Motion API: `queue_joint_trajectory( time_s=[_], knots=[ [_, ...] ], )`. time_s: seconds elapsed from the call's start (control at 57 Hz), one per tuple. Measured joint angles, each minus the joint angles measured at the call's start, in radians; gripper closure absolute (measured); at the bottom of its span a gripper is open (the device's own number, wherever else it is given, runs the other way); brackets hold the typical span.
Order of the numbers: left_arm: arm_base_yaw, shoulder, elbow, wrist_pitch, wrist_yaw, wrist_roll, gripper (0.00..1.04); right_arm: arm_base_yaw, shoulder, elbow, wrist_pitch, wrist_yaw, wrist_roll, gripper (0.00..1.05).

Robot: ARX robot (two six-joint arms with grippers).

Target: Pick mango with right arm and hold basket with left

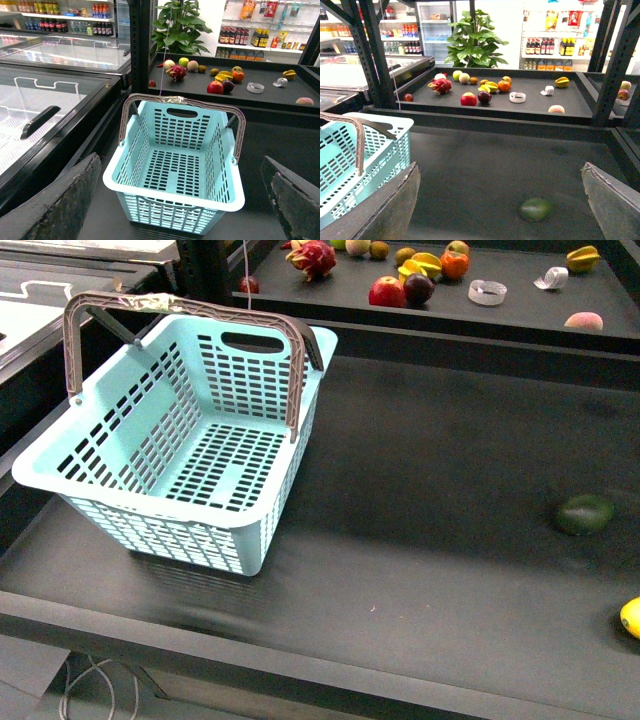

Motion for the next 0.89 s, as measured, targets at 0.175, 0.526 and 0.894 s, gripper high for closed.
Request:
queue_joint_trajectory(
  time_s=[0.175,0.526,0.894],
  knots=[
    [0.0,0.0,0.0,0.0,0.0,0.0,0.08,0.0,0.0,0.0,0.0,0.0,0.0,0.08],
    [0.0,0.0,0.0,0.0,0.0,0.0,0.08,0.0,0.0,0.0,0.0,0.0,0.0,0.08],
    [-0.049,0.013,-0.001,0.058,-0.15,0.003,0.08,0.0,0.0,0.0,0.0,0.0,0.0,0.08]
  ],
)
